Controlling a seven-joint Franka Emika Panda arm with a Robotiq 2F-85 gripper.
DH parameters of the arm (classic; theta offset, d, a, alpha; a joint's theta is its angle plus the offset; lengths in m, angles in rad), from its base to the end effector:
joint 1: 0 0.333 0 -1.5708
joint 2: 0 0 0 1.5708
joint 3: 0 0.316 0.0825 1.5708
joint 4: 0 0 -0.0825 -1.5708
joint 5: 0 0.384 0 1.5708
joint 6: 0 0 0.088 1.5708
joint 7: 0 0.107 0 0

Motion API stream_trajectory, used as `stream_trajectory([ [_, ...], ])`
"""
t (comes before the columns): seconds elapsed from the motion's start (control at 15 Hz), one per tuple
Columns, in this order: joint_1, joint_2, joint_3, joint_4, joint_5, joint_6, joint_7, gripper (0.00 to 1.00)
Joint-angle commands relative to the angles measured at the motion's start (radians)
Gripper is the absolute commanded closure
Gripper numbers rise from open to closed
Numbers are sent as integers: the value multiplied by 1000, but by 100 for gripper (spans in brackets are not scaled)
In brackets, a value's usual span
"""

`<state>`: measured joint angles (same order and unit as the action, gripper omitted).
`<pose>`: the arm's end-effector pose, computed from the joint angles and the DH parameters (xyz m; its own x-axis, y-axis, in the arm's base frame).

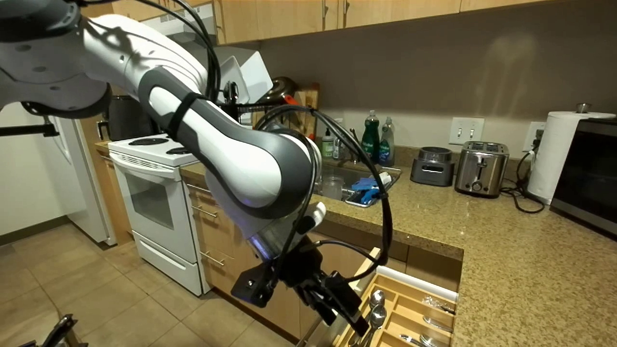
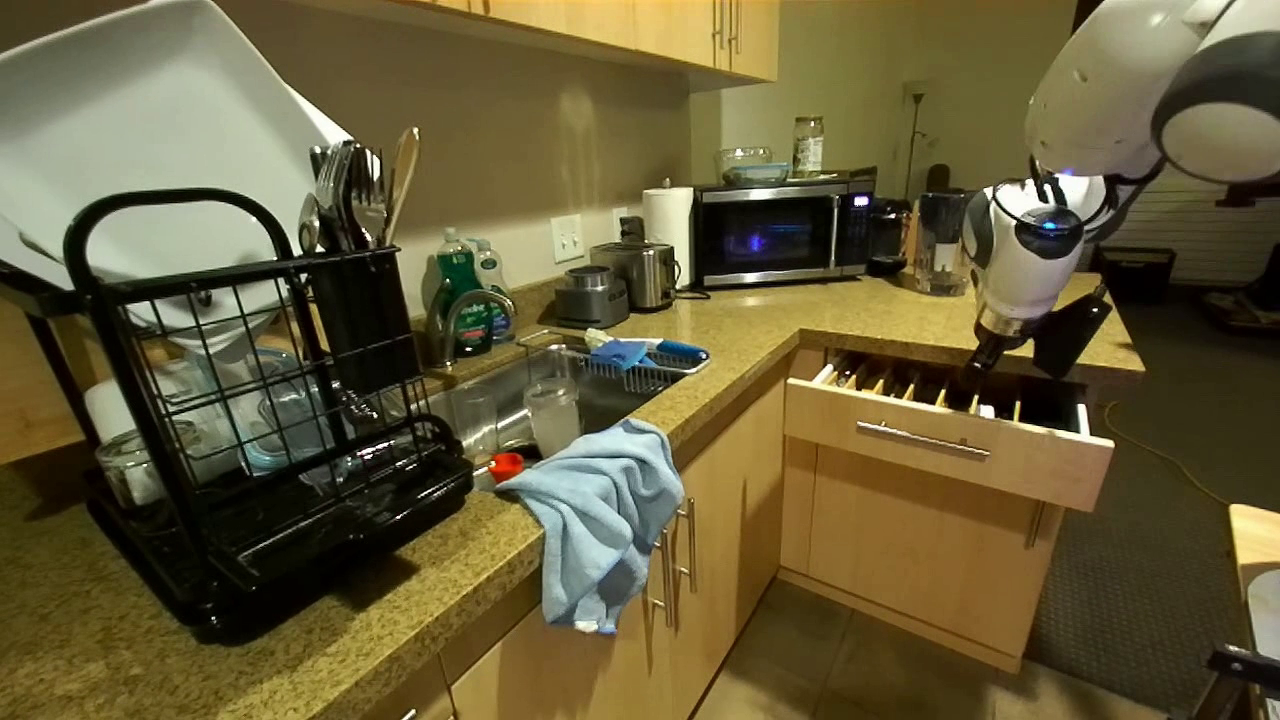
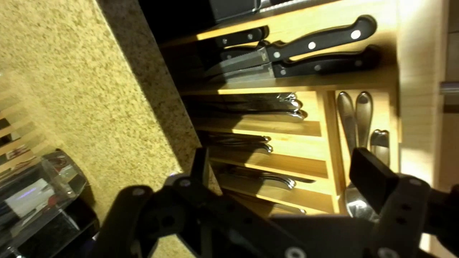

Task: Open the drawer on the right.

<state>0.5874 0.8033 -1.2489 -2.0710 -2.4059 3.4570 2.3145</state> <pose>0.4268 -0.2363 0.2338 0.9531 -0.0630 0.2961 -0.2302 -0.7860 0.5737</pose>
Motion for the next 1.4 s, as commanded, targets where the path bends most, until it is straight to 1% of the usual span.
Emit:
stream_trajectory([
  [0.0, -83, -169, 114, -43, -120, 0, 8, 0],
  [0.13, -123, -212, 169, -56, -160, 0, 24, 0],
  [0.33, -161, -268, 222, -73, -202, 0, 43, 0],
  [0.6, -189, -310, 279, -80, -231, 0, 81, 0],
  [0.73, -200, -318, 306, -76, -236, 0, 102, 0],
  [0.8, -208, -313, 315, -79, -197, 0, 67, 0],
  [0.93, -227, -315, 346, -78, -196, -1, 57, 0],
  [1.07, -234, -328, 354, -78, -196, -1, 40, 0],
  [1.13, -209, -284, 336, -63, -191, -1, 49, 0],
  [1.33, -212, -289, 341, -63, -191, -1, 49, 0],
])
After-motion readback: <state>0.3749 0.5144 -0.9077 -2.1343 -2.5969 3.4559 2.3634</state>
